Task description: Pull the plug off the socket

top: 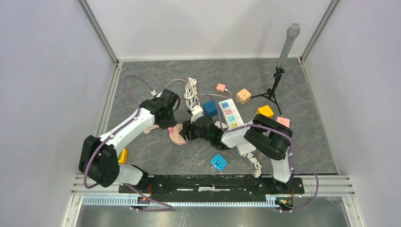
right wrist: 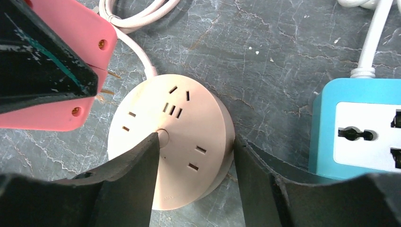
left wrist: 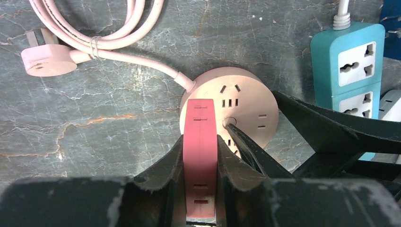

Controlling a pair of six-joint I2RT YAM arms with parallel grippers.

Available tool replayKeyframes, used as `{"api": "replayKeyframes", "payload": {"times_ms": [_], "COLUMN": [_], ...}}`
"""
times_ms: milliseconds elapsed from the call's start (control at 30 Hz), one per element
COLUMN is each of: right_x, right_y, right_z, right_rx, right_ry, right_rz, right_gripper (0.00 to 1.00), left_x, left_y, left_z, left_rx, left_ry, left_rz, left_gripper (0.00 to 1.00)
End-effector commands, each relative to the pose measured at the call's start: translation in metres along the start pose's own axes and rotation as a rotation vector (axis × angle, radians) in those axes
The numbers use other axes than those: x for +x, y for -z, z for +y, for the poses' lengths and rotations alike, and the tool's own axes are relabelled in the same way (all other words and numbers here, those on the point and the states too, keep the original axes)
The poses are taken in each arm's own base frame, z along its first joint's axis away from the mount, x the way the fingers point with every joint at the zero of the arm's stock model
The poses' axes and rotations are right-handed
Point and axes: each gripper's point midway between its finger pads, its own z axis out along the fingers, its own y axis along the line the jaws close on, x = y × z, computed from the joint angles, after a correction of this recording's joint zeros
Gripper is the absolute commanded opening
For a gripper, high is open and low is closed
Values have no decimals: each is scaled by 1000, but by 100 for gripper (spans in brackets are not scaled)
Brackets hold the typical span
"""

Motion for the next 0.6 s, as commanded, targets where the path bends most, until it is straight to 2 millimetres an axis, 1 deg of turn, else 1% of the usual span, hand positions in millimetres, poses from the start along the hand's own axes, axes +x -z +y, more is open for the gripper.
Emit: {"api": "replayKeyframes", "payload": {"times_ms": [0,100,167,233,333,367,500,567], "right_x": [111,87,63,38,-5,-21,-66,-80], "right_y": [40,32,25,21,18,19,31,41], "right_z": [-61,-38,-20,-9,6,10,34,38], "right_rx": [177,83,27,4,-29,-37,-132,-141], "right_ry": [121,133,146,161,167,163,179,181], "right_rz": [395,347,309,269,191,161,69,31], "right_gripper": [63,67,69,72,76,77,78,78], "left_x": [-11,-15,-20,-26,-39,-43,-60,-69], "left_y": [10,13,15,18,24,26,27,23], "left_z": [7,7,9,11,14,15,14,12], "left_rx": [-10,-8,-6,-5,-3,0,42,90], "left_ry": [-7,2,12,29,65,74,114,144], "left_rz": [-61,-73,-84,-99,-134,-143,-164,-150], "left_gripper": [2,2,2,2,2,2,2,2]}}
